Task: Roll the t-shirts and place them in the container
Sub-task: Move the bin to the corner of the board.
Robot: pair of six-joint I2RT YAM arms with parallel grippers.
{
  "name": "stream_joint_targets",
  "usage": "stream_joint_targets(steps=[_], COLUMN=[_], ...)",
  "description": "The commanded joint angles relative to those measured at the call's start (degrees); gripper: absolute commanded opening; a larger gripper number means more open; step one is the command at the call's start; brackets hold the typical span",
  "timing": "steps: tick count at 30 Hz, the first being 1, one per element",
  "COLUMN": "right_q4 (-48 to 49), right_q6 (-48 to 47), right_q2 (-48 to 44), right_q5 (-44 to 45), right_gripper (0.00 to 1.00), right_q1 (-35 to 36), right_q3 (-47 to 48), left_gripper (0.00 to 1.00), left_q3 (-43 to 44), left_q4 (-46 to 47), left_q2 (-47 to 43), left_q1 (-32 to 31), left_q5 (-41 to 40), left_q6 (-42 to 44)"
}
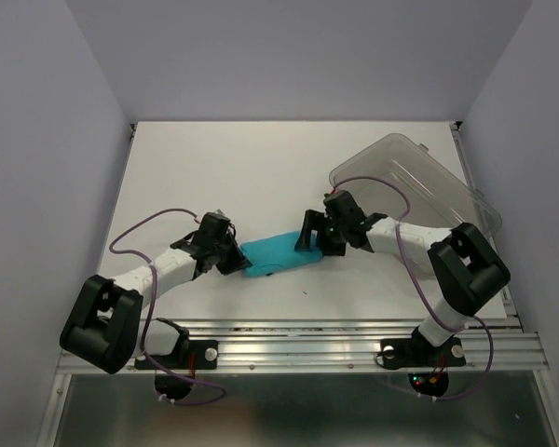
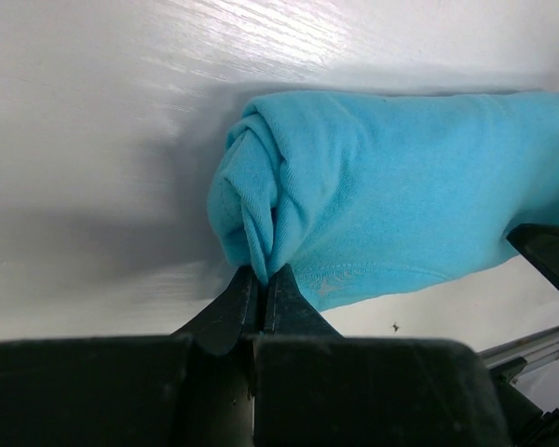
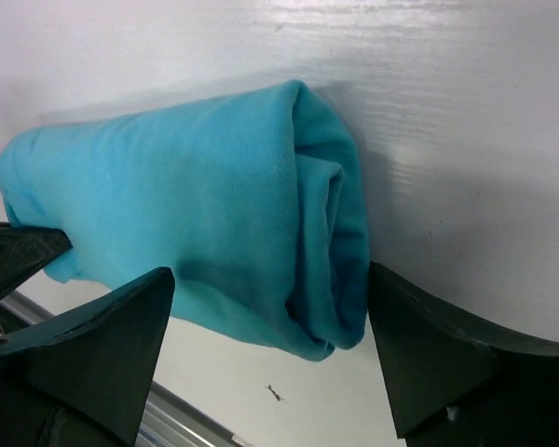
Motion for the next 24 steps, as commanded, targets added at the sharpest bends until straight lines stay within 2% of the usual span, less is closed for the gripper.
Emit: stream_joint_targets(steps=[1,7,10,19,22,24], right_q4=[-5.01,-13.09,-13.45,-13.37,-13.46,-14.16], right_q6=[-4.77,-11.97,-14.70,-17.43,-18.66,-20.59], right_q2=[-1.97,-7.15,-7.25,0.57,5.57,9.79], right_q5=[6.67,21.24,22.41,21.10,18.65,13.65], right_gripper=[0.91,0.95,0.96,1.00,1.00,1.00], right_q1=[1.21,-0.80,-4.31,-13.46,-14.17,-14.17], right_q3=[4.49,13.54,17.67,27.52,29.72,33.05], left_gripper=[0.00,0.00,0.00,0.00,0.00,0.00], left_q3=[2.39,3.98,4.06,4.15,4.07,4.15], left_q4=[-5.24,-9.20,-9.90,-11.14,-11.14,-11.22], left_q2=[-2.08,-4.89,-5.86,-7.45,-7.80,-8.06], left_q1=[1.61,3.80,4.25,4.60,4.60,4.60], left_q5=[-3.93,-6.13,-6.22,-6.40,-6.40,-6.49], left_q6=[3.64,5.92,6.37,7.07,7.16,7.33])
